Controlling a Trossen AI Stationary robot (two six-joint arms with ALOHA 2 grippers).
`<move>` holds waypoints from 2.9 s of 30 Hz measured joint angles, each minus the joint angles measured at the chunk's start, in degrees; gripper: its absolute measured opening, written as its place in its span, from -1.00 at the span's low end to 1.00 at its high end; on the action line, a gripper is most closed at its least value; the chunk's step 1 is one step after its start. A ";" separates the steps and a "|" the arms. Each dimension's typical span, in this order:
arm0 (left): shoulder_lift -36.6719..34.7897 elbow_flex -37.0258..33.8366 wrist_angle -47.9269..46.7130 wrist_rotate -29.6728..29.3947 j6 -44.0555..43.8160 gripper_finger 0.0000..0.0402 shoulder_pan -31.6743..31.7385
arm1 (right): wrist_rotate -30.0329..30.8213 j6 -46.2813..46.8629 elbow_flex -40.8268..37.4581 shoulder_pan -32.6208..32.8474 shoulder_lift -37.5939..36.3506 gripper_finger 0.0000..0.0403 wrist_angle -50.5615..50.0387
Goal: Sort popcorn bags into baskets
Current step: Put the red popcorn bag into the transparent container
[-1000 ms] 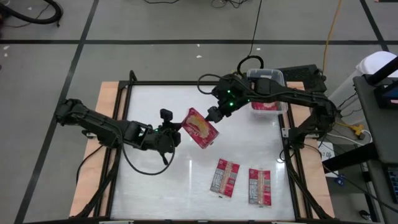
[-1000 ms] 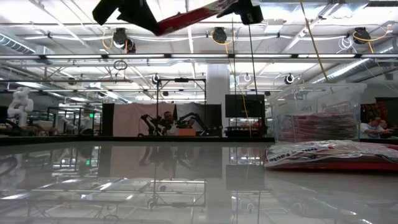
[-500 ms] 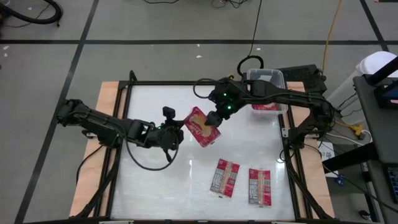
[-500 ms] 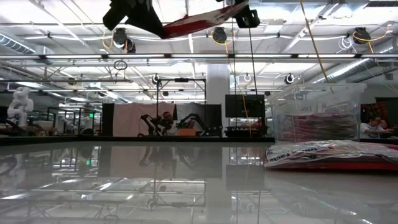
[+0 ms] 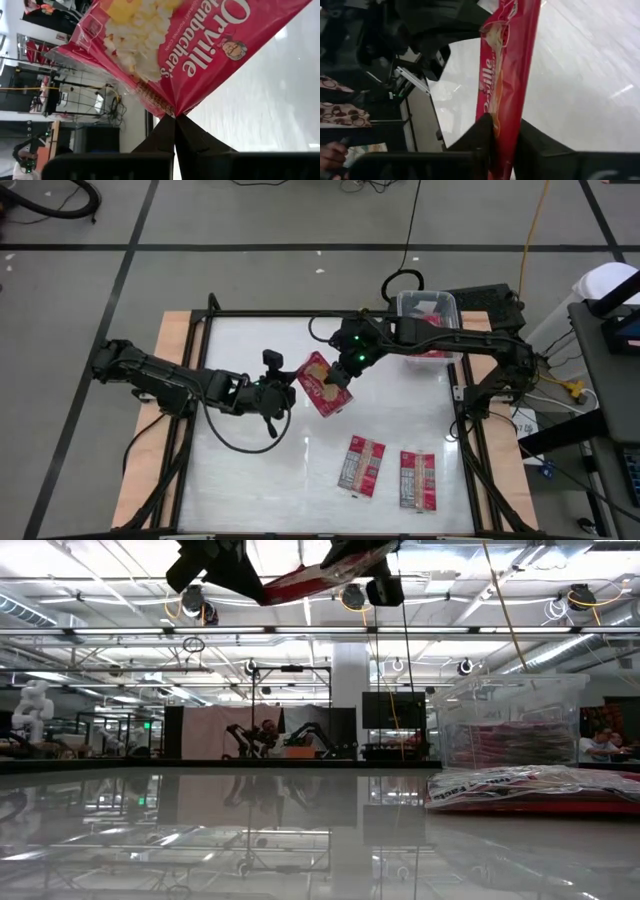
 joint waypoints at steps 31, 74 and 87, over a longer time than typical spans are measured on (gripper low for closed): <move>-0.59 0.02 -3.47 1.74 -49.98 -0.18 7.37 | 0.93 -7.22 -1.20 -15.54 -12.24 -0.91 -18.19; -0.57 -0.02 -5.54 13.73 -45.10 -0.29 25.81 | 19.50 -23.76 -13.51 -52.93 -18.19 -0.90 -32.82; -0.57 -0.04 -5.24 13.77 -45.12 -0.29 25.81 | 24.58 -21.40 -16.78 -50.49 -18.17 -0.90 -32.38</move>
